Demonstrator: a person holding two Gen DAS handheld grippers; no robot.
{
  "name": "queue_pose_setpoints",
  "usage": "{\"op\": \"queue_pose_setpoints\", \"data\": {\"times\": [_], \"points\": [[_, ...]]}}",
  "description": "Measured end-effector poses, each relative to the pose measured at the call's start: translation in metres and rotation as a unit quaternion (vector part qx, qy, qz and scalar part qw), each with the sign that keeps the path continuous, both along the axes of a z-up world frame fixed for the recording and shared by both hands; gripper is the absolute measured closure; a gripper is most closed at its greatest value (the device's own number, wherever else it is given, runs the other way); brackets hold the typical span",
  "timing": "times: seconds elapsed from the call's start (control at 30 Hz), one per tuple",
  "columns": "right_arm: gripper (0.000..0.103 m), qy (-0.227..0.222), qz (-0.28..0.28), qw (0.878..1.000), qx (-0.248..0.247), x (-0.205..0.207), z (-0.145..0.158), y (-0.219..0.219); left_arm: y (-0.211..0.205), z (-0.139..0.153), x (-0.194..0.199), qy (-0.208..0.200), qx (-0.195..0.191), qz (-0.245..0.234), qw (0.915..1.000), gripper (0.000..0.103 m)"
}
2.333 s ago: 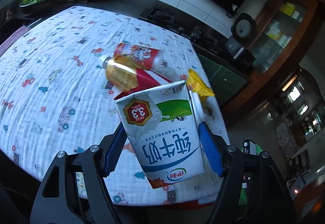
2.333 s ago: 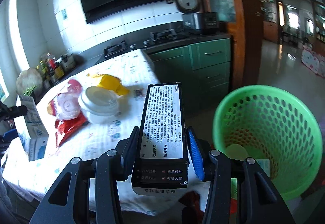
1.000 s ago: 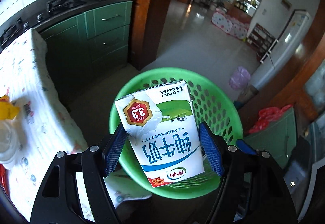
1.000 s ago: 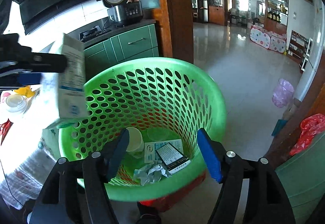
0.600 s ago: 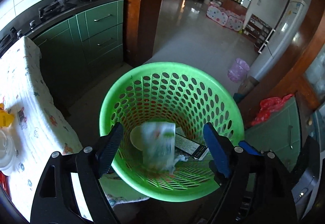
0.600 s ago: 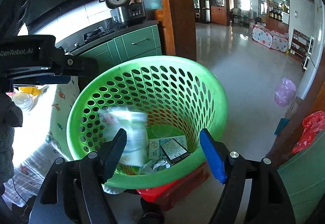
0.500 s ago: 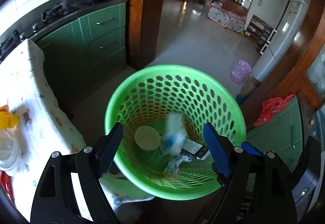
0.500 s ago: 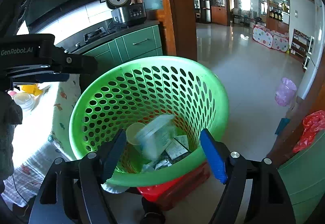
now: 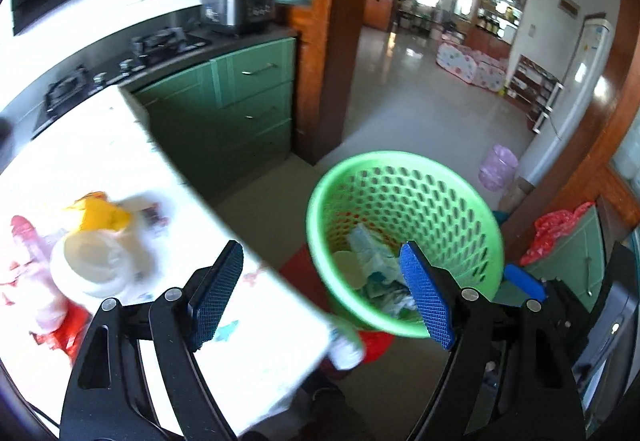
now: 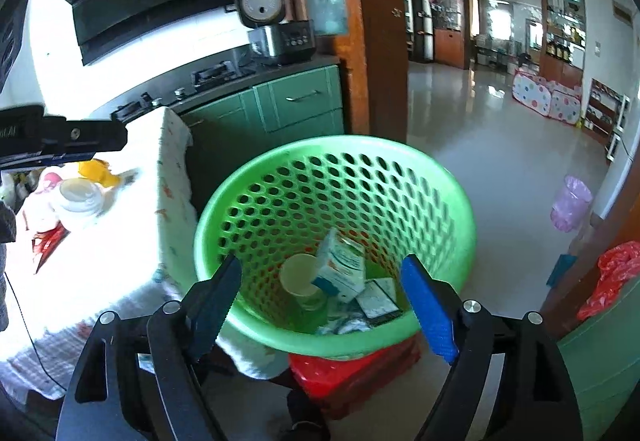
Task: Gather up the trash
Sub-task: 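Move both grippers back over the table toward the remaining trash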
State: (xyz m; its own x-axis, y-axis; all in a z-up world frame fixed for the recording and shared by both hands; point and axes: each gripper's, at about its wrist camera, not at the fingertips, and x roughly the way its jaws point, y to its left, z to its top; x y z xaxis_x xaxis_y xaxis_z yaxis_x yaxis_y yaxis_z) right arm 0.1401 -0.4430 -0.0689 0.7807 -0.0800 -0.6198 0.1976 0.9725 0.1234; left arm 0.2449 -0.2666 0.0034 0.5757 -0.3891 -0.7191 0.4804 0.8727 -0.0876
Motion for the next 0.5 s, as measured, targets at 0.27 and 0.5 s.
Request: {"op": "queue_pose_setpoints", "data": {"times": [0.27, 0.5], "points": [[0.021, -0.004, 0.063, 0.998, 0.012, 0.018, 0.013, 0.05, 0.094, 0.012, -0.01, -0.011, -0.006, 0.084, 0.9964, 0.023], [0.02, -0.001, 0.131, 0.991, 0.005, 0.043, 0.021, 0.107, 0.187, 0.015, -0.005, -0.012, -0.009, 0.168, 0.9857, 0.023]]}}
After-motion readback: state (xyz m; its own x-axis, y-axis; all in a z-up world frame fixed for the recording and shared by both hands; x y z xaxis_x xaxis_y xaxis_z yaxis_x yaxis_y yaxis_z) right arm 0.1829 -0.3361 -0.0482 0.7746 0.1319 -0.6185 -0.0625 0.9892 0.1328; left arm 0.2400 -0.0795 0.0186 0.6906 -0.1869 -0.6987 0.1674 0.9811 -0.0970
